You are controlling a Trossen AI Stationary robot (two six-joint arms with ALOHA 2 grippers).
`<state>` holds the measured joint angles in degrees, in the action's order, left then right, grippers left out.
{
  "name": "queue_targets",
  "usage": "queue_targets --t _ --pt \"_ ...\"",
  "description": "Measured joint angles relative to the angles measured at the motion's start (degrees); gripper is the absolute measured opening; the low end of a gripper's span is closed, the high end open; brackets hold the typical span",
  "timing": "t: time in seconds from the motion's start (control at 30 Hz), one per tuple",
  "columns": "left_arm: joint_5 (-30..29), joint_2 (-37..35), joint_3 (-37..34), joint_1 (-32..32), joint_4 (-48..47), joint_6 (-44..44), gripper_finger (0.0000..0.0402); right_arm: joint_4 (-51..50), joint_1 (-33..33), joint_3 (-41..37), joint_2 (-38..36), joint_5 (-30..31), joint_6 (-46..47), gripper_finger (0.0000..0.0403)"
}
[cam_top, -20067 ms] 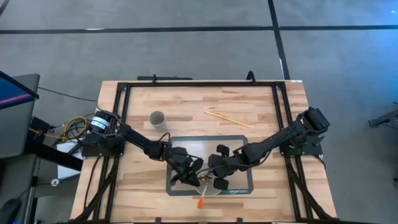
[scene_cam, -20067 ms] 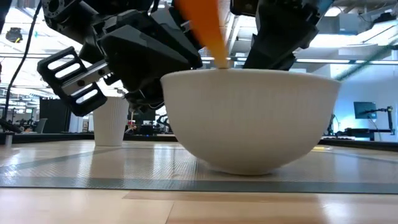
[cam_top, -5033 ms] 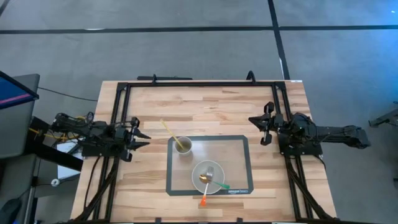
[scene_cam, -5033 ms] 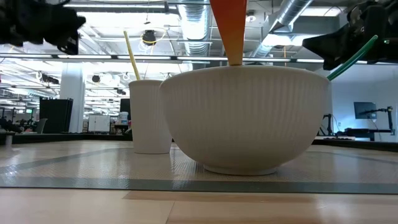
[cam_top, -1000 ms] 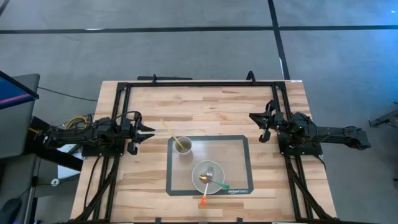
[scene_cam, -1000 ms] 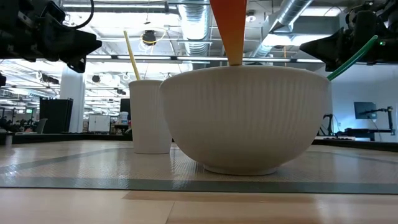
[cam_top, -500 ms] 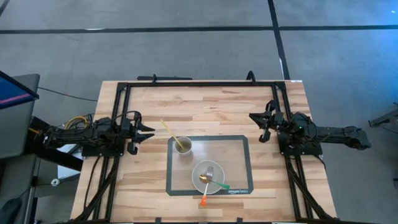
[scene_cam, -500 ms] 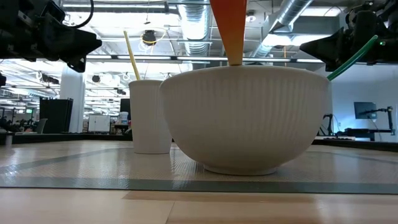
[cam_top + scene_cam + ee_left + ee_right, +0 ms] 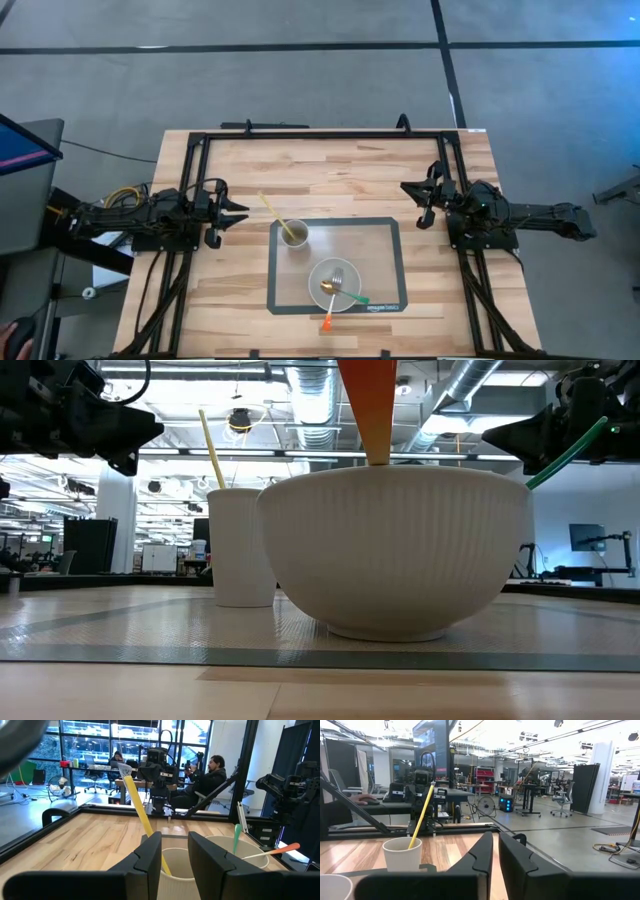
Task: Pick & Place Utensil
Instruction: Return to Home Position
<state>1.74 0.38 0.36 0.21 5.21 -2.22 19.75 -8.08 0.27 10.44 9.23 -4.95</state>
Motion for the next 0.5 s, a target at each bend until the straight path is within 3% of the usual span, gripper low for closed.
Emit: queue_targets --t 0.5 --pt "-0.02 0.0 0.0 0.0 0.18 0.0 0.0097 0.0 0.02 0.0 0.0 0.0 0.0 0.0025"
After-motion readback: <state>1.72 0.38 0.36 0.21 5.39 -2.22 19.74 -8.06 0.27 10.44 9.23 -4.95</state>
